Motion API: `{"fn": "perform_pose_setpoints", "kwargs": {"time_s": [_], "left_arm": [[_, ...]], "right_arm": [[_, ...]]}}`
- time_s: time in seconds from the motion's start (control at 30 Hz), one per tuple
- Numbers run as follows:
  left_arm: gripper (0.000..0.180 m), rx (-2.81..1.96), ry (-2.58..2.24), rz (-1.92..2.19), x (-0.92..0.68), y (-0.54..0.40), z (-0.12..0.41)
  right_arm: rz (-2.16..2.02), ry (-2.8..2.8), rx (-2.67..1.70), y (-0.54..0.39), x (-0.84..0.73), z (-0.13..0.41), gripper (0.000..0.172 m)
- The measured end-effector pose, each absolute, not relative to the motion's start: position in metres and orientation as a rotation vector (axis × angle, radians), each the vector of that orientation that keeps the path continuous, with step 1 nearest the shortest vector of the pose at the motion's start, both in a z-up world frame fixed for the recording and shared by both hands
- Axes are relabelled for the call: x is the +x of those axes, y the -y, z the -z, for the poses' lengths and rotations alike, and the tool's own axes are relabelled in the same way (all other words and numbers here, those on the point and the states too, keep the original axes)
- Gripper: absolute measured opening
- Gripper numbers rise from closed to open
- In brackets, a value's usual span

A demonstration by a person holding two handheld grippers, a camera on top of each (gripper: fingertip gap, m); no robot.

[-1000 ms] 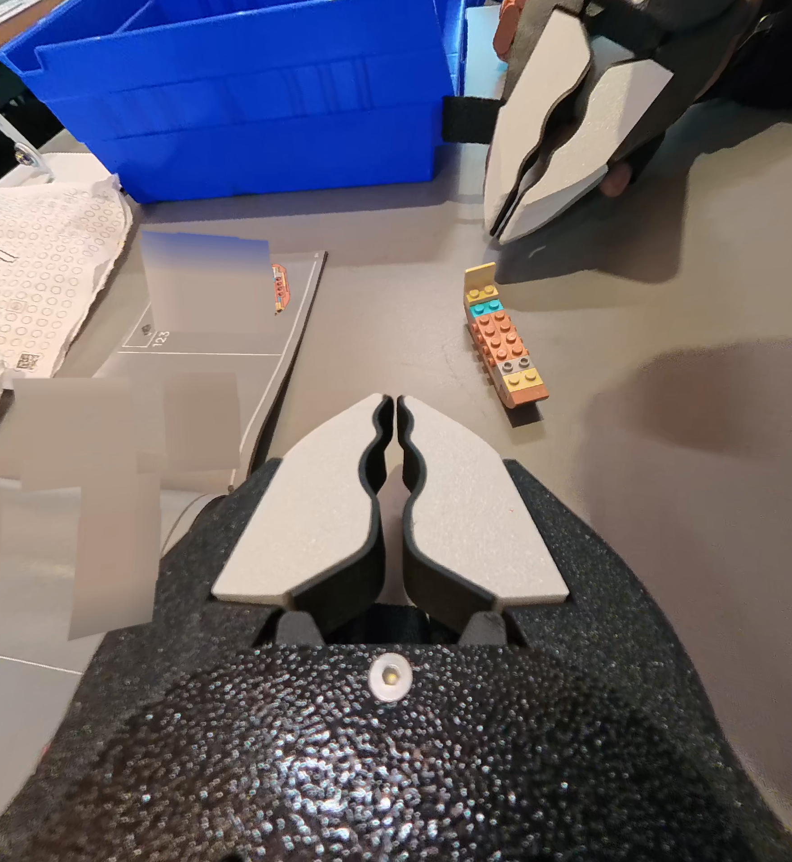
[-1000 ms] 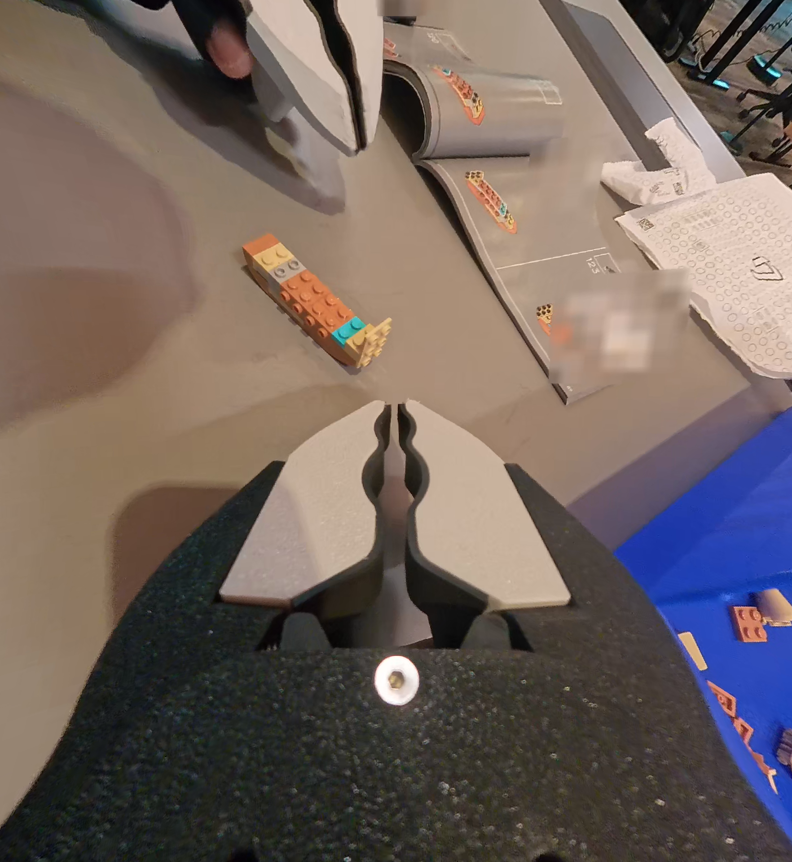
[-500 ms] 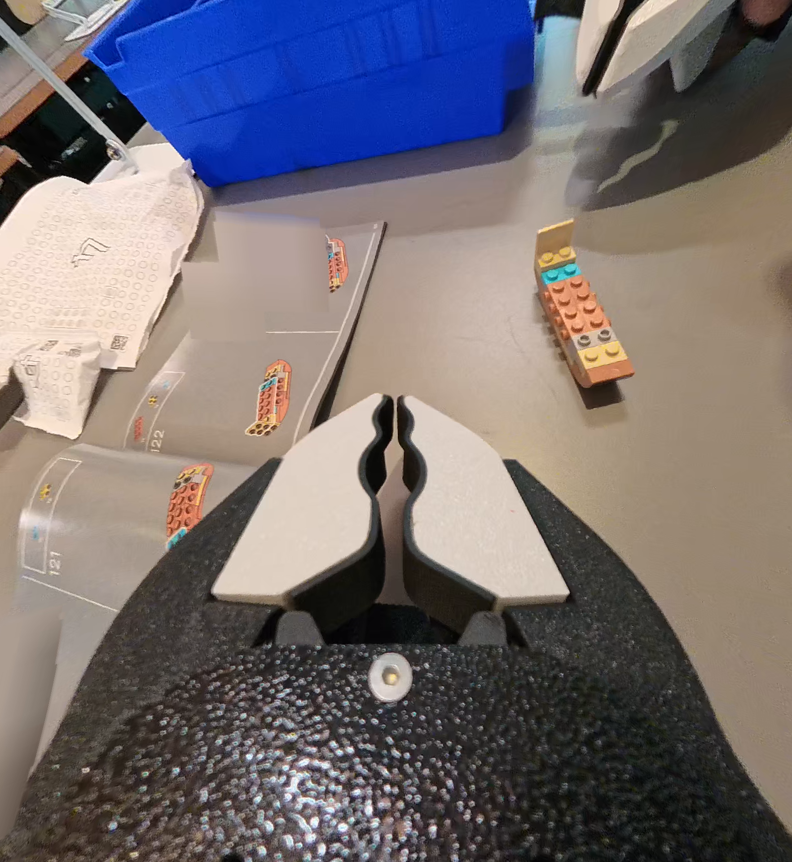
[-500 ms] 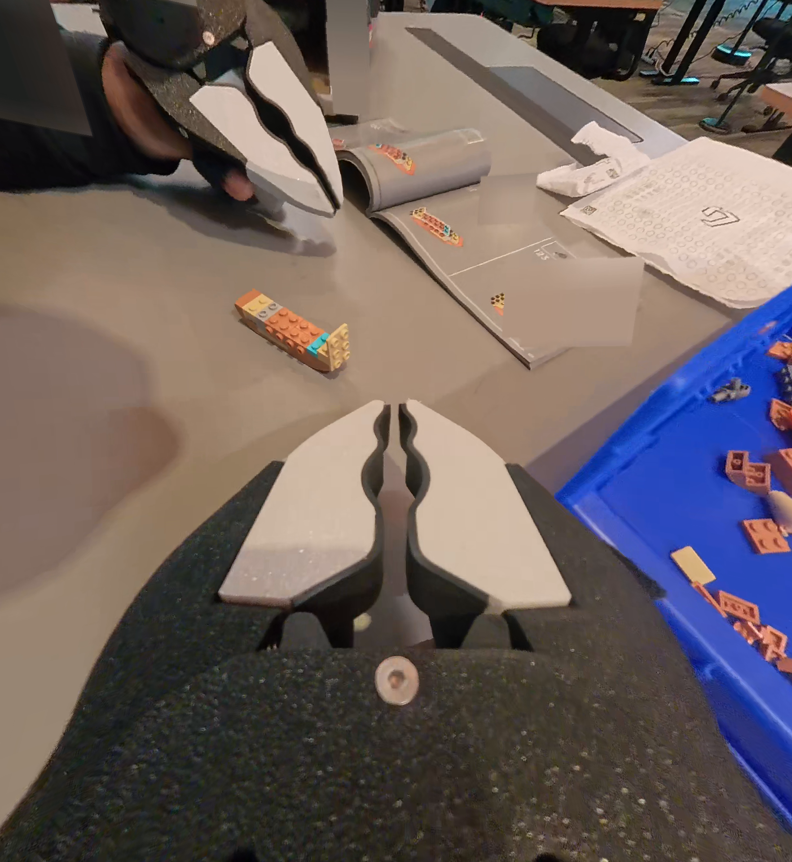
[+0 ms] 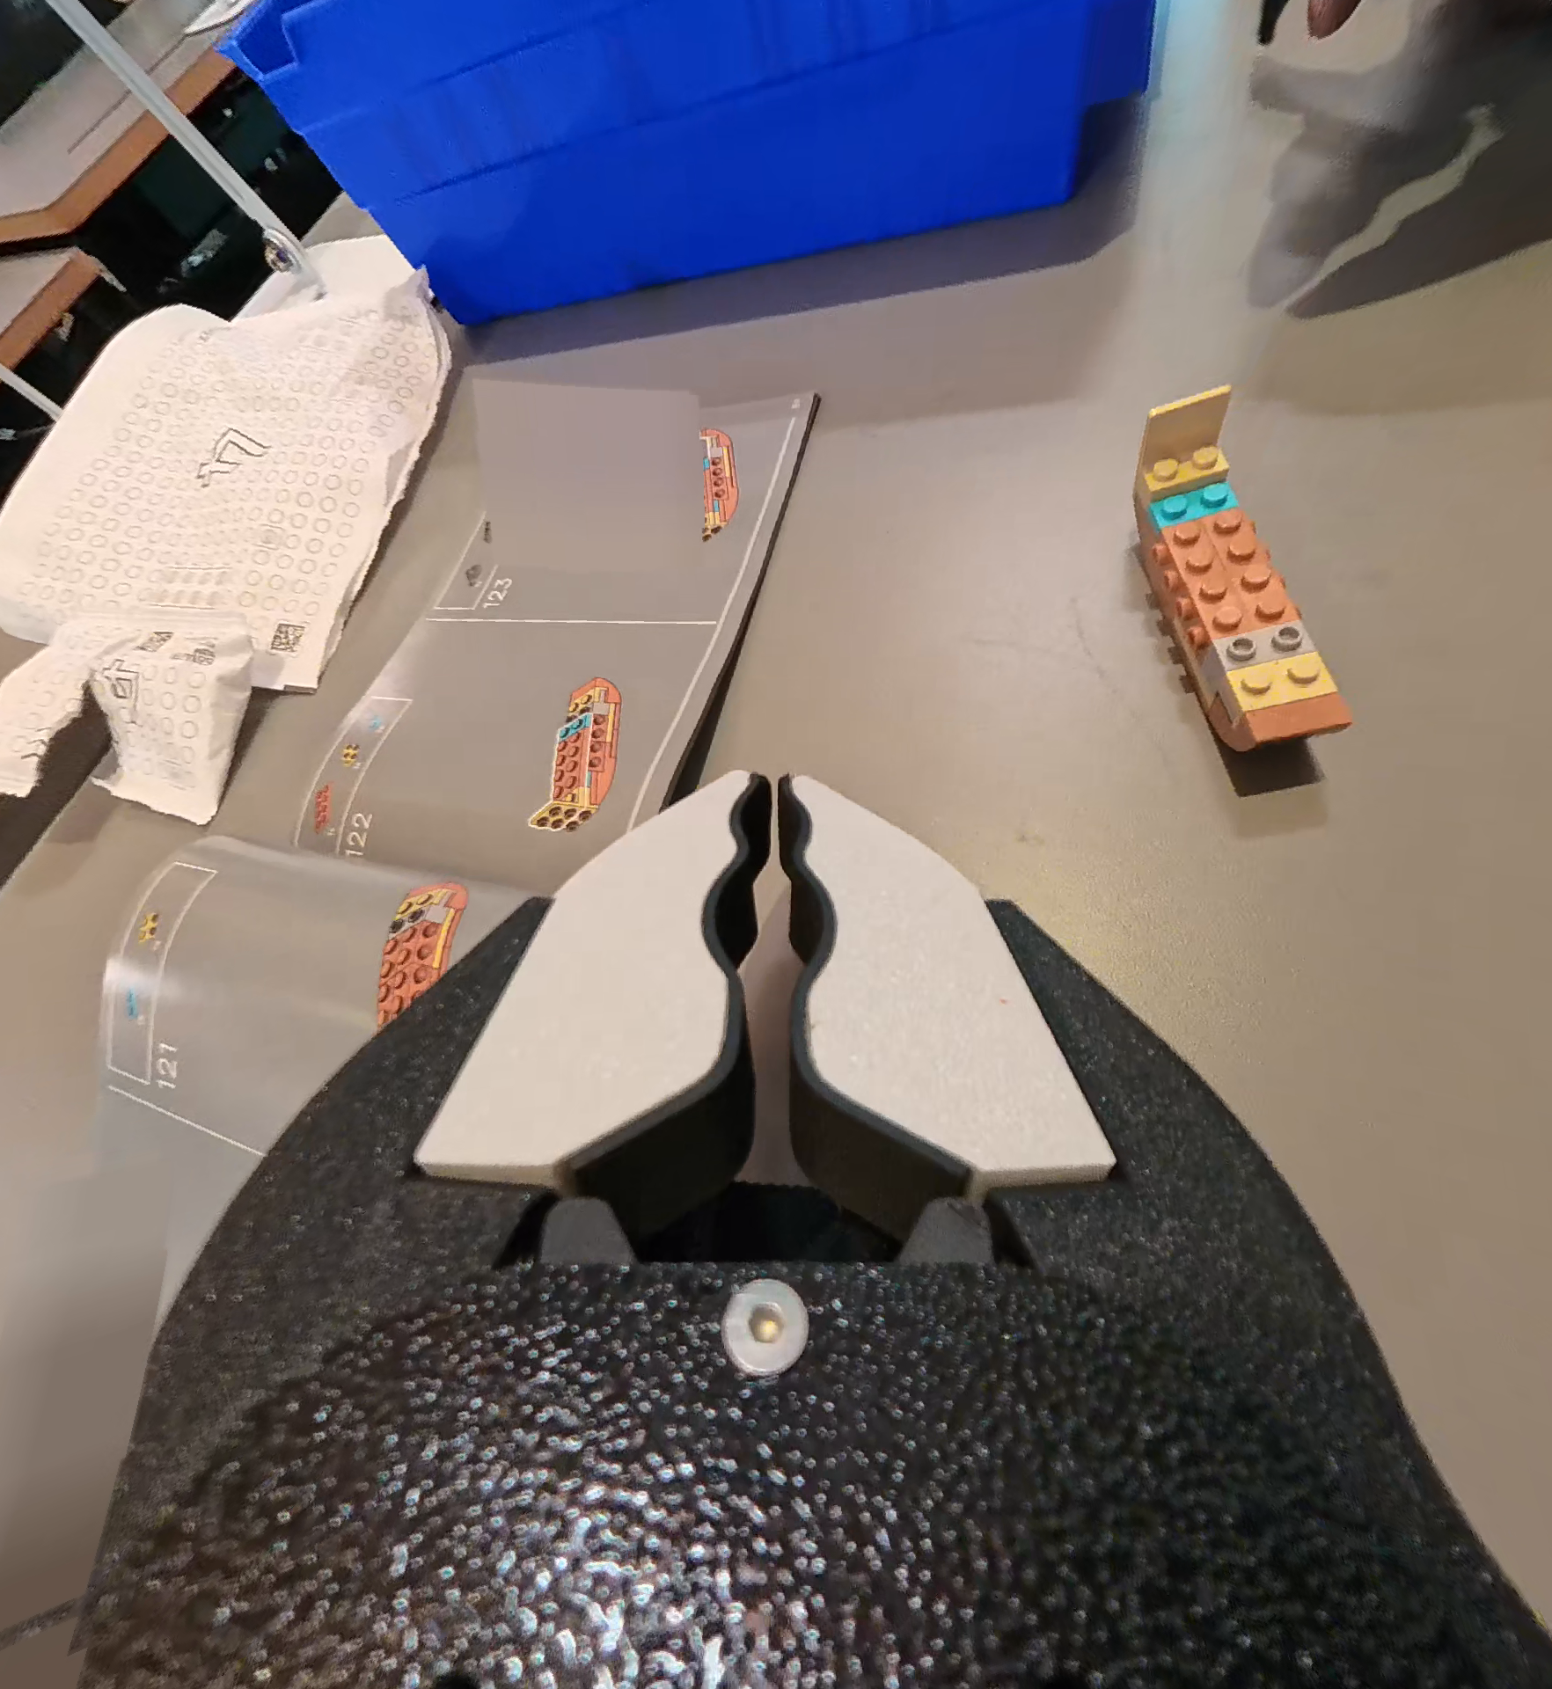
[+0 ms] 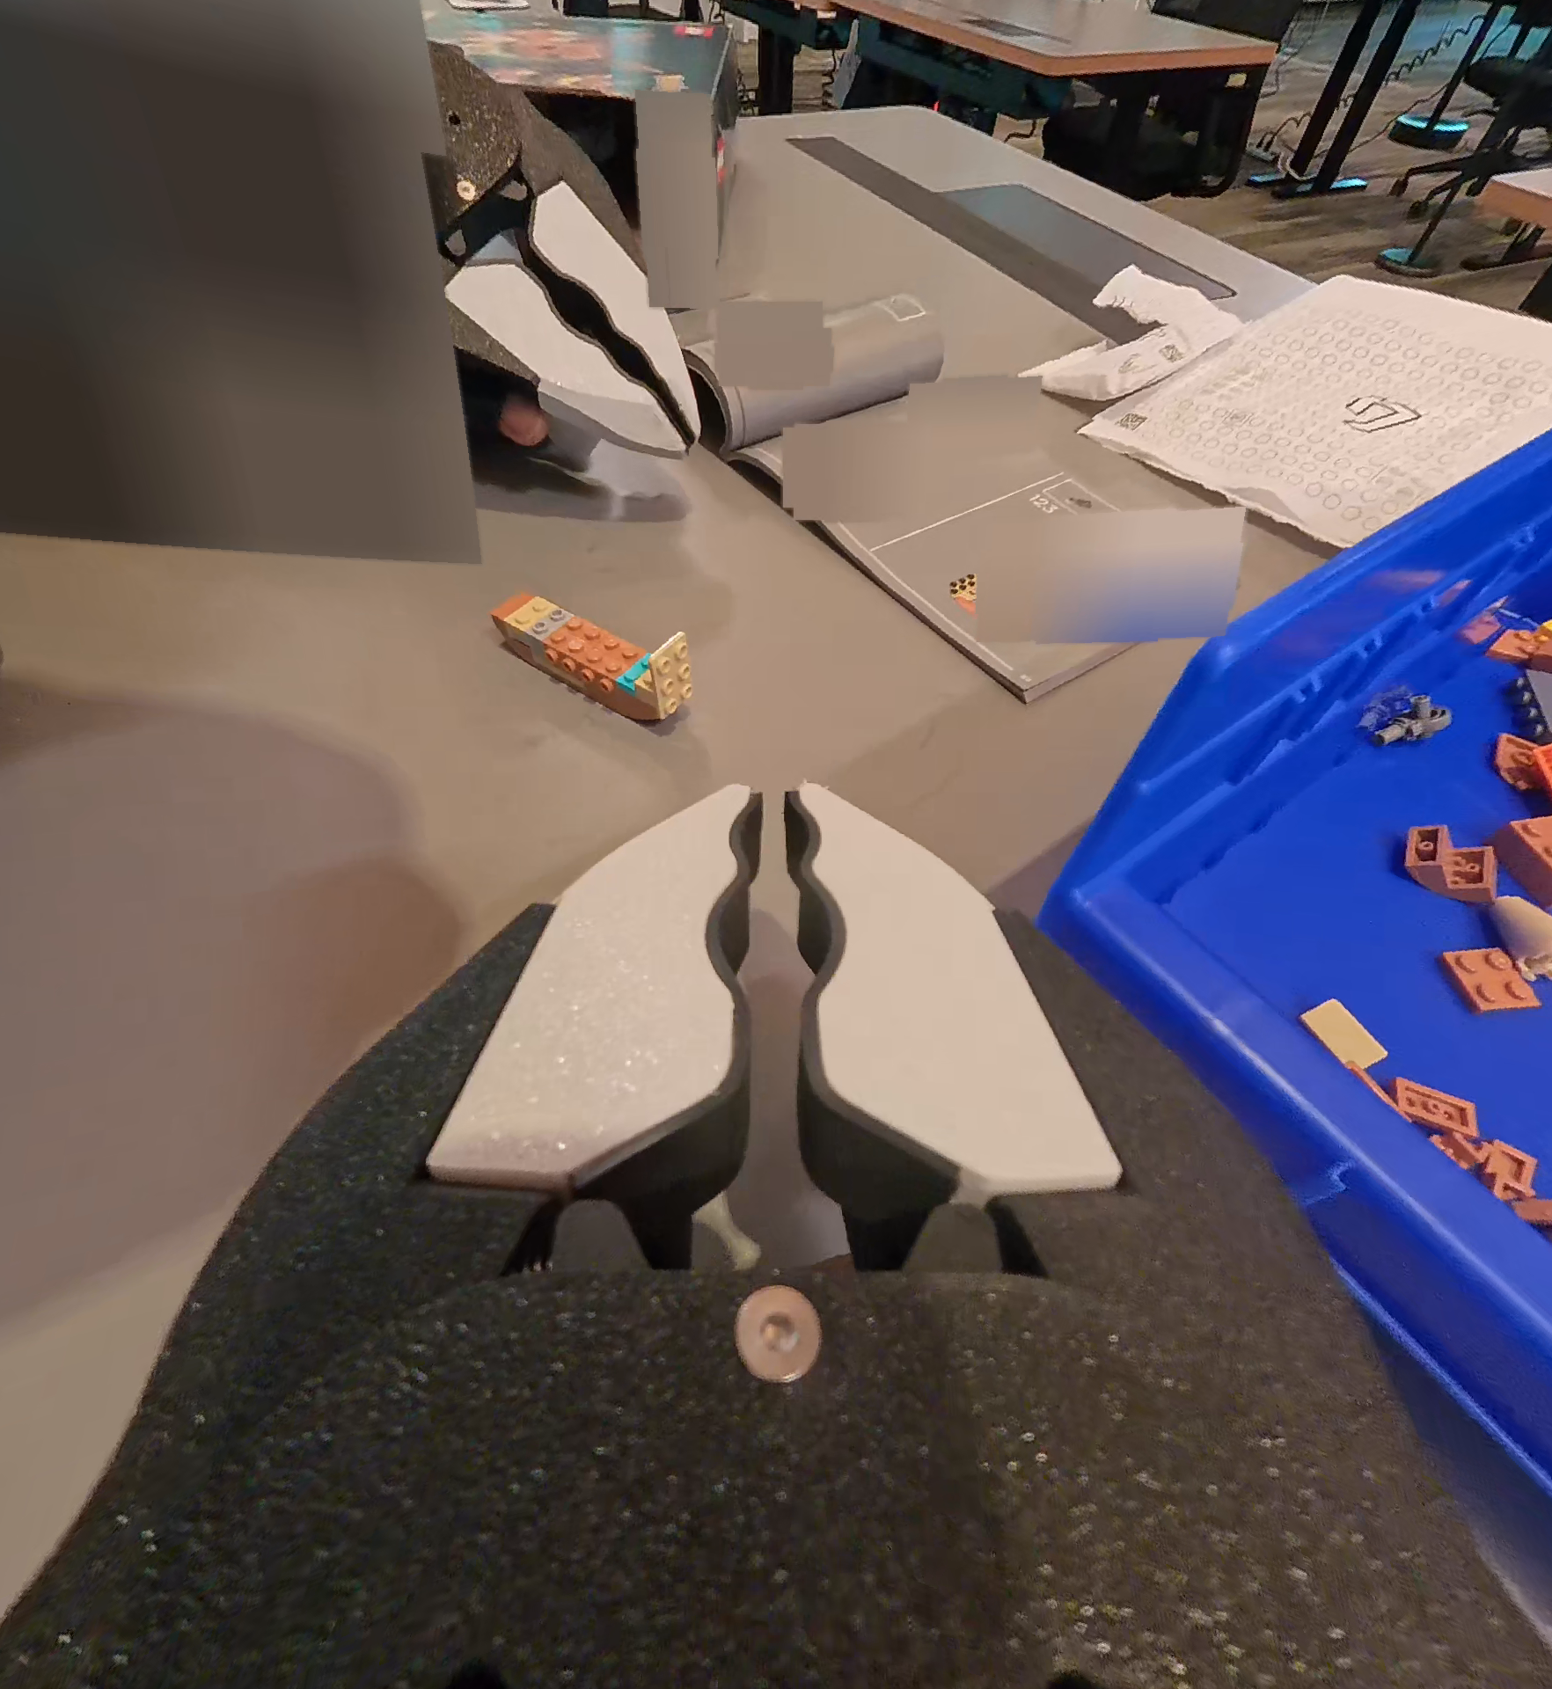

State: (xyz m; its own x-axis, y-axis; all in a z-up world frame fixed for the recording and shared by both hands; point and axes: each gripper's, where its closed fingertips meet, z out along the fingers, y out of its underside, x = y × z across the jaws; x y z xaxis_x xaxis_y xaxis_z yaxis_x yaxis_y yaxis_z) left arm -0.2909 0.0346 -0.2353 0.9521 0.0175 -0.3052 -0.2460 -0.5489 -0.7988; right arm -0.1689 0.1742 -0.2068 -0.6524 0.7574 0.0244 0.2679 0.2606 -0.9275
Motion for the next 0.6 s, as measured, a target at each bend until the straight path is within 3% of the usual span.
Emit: {"fn": "perform_pose_setpoints", "kwargs": {"time_s": [0.6], "left_arm": [[0.001, -2.122, -0.190, -0.355, -0.2880, -0.0348, 0.2349]], "right_arm": [[-1.395, 2.088, -0.807, -0.1669, -0.1597, 0.1997, 0.010]]}}
